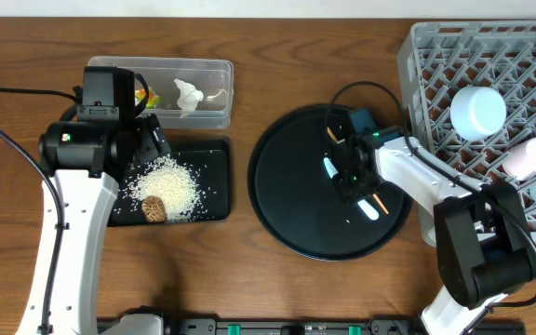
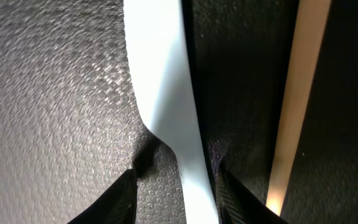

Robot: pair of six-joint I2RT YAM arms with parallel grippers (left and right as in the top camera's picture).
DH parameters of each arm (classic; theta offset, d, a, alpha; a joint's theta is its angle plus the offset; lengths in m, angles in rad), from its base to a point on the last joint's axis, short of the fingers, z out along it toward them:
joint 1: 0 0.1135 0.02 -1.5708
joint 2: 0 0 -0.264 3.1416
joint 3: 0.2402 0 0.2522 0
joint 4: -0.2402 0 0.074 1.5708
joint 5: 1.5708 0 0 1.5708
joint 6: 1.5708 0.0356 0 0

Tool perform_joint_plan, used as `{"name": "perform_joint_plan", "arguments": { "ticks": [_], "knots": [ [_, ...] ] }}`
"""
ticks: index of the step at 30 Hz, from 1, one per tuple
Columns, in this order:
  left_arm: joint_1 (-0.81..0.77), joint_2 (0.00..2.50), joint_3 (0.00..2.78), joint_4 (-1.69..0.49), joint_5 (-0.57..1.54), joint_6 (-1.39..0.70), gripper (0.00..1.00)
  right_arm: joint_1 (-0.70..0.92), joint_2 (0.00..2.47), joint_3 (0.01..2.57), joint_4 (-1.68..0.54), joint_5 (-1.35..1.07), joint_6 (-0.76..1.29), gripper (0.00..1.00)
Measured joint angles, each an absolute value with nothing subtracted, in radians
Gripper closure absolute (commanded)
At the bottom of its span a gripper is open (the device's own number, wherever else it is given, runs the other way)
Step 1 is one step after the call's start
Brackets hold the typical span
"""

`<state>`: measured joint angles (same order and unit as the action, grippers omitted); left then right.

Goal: Sort waste into correct bins and load items into the dishwasher rack

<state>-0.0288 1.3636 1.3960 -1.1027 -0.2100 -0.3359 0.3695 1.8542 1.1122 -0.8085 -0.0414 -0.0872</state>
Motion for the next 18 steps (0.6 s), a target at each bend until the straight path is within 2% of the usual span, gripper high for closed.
{"name": "perform_joint_plan", "arguments": {
  "ticks": [5, 8, 13, 18],
  "knots": [
    [-0.029, 1.364, 1.396, -1.103, -0.210, -0.336, 0.02, 0.394, 1.854, 1.110, -0.813, 0.008, -0.063, 0.68],
    [-0.029, 1.364, 1.396, -1.103, -0.210, -0.336, 0.02, 0.411, 1.854, 1.110, -0.813, 0.023, -0.056, 0.78],
    [-0.029, 1.364, 1.396, -1.103, -0.210, -0.336, 0.02, 0.432, 1.854, 1.110, -0.814, 0.031, -0.047, 0.85],
    [-0.029, 1.364, 1.396, -1.103, -0.210, -0.336, 0.02, 0.435, 1.854, 1.110, -0.815, 0.034, -0.042, 0.99]
  ]
}}
